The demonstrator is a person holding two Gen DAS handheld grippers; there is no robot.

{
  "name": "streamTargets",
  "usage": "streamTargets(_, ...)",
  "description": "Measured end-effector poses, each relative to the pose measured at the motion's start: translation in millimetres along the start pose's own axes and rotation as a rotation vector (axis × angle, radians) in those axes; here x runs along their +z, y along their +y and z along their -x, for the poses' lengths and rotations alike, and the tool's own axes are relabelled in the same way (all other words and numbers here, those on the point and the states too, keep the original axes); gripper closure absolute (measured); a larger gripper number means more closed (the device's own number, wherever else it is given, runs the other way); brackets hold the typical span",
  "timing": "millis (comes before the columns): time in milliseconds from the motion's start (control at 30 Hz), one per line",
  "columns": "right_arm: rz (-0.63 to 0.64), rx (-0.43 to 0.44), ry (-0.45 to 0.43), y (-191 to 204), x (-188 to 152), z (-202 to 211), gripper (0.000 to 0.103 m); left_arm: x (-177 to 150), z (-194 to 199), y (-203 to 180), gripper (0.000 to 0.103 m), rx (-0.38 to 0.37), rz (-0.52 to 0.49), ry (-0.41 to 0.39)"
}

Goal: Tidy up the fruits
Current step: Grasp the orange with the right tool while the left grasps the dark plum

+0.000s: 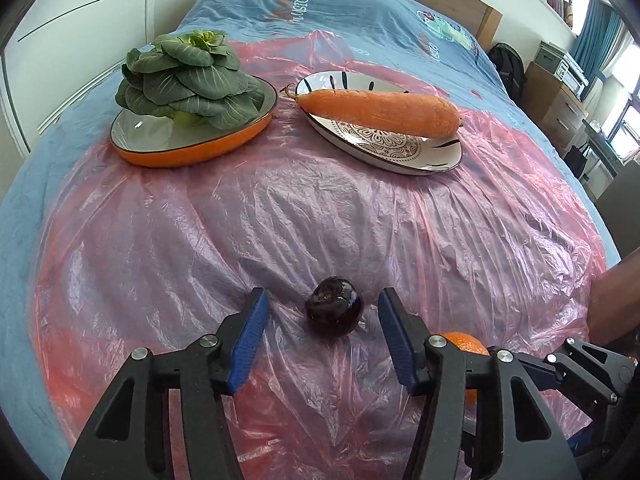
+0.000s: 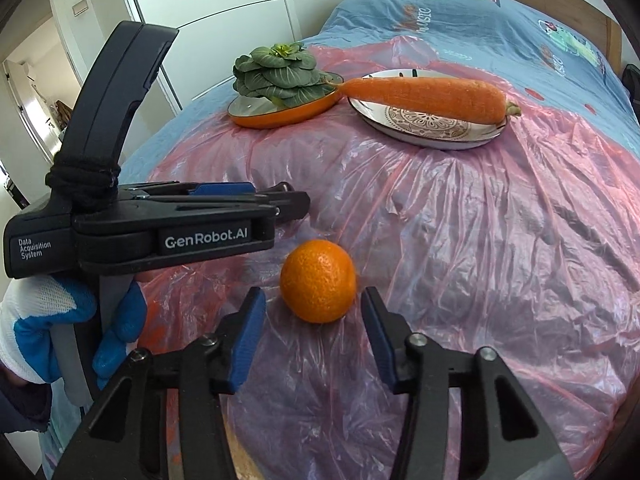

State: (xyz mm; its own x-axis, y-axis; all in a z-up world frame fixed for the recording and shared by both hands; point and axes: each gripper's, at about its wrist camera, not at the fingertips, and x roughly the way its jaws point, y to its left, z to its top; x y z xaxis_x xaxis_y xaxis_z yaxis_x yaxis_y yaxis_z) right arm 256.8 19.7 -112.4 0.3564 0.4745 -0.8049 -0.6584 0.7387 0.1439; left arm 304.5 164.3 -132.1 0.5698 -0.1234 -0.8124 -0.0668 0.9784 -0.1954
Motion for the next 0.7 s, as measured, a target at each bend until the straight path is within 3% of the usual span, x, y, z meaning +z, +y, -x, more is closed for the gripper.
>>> streamTargets(133,0.001,-0.003,0.009,1,4,-11,0.037,-1,-6,1,0.053,0.003,0.005,0.001)
streamTargets(200,0.000,-0.007,0.016,0,4,-16,0.048,-3,-8,1,0.055,0.011,0.000,-0.002)
streamTargets(333,0.001,-0.020,0.030,0,5,-26,0.048,-4,-12,0,0.060,0.030,-0.013,-0.008)
streamTargets(500,0.002,-0.026,0.036,0,8,-34,0.051,-2,-13,2,0.077,0.047,-0.025,-0.012)
streamTargets(700,-0.005,-0.021,0.021,0,9,-28,0.054,-1,-8,0,0.078,0.057,-0.044,-0.023)
